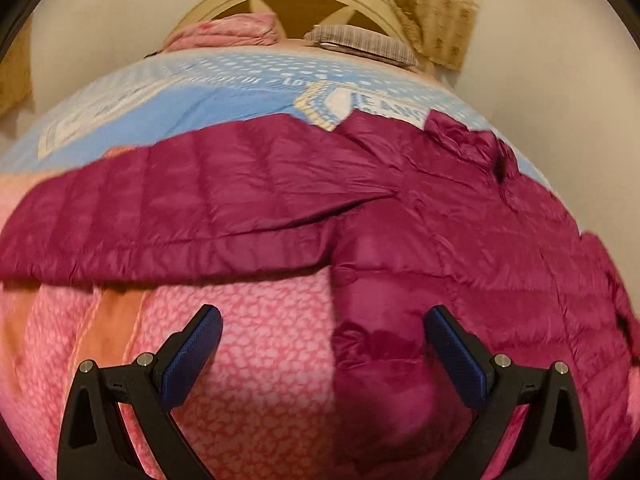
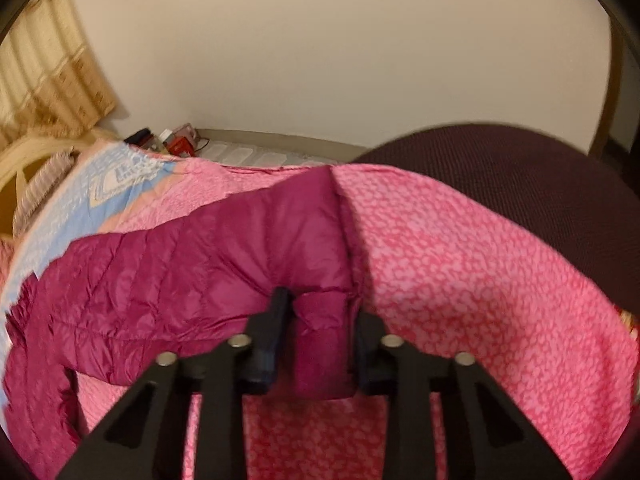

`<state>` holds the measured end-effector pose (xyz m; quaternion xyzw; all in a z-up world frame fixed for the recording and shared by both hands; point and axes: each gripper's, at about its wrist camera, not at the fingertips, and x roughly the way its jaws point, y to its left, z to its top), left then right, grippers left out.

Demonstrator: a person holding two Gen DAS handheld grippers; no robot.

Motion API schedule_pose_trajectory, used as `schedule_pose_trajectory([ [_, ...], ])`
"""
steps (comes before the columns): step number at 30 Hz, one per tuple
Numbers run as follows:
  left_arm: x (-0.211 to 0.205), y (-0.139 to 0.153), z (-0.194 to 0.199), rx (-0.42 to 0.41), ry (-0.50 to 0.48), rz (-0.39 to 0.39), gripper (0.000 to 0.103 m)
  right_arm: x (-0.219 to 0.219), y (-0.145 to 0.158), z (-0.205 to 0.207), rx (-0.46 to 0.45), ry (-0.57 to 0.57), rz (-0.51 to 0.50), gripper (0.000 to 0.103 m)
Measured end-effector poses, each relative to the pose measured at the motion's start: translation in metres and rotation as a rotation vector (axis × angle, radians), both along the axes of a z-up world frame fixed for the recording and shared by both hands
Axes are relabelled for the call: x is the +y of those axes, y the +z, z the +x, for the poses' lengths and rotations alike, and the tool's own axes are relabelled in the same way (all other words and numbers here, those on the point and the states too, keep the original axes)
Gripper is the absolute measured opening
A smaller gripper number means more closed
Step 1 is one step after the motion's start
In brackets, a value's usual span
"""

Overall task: Fold large clothes
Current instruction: 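Grasp the jacket sleeve cuff with the right tool and fold it across the body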

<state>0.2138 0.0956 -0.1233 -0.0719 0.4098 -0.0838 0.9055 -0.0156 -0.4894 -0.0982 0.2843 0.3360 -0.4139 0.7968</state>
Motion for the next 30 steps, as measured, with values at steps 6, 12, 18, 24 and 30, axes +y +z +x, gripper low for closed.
schedule_pose_trajectory([
  [6, 0.013, 0.001, -0.017, -0.023, 0.038, -0.057, 0.102, 0.019, 0.037, 0.016, 0.021, 0.091, -0.145, 0.011],
  [12, 0.018, 0.001, -0.019, -0.026, 0.052, -0.075, 0.102, 0.092, 0.114, 0.063, -0.053, 0.299, -0.358, 0.011],
  [18, 0.025, 0.0, -0.02, -0.028, 0.076, -0.104, 0.102, 0.199, 0.13, 0.139, -0.109, 0.589, -0.402, 0.011],
  [24, 0.028, -0.001, -0.019, -0.031, 0.075, -0.127, 0.102, 0.29, 0.095, 0.217, -0.143, 0.815, -0.34, 0.011],
  [30, 0.033, -0.001, -0.02, -0.034, 0.074, -0.163, 0.102, 0.359, 0.061, 0.254, -0.126, 0.95, -0.241, 0.011],
])
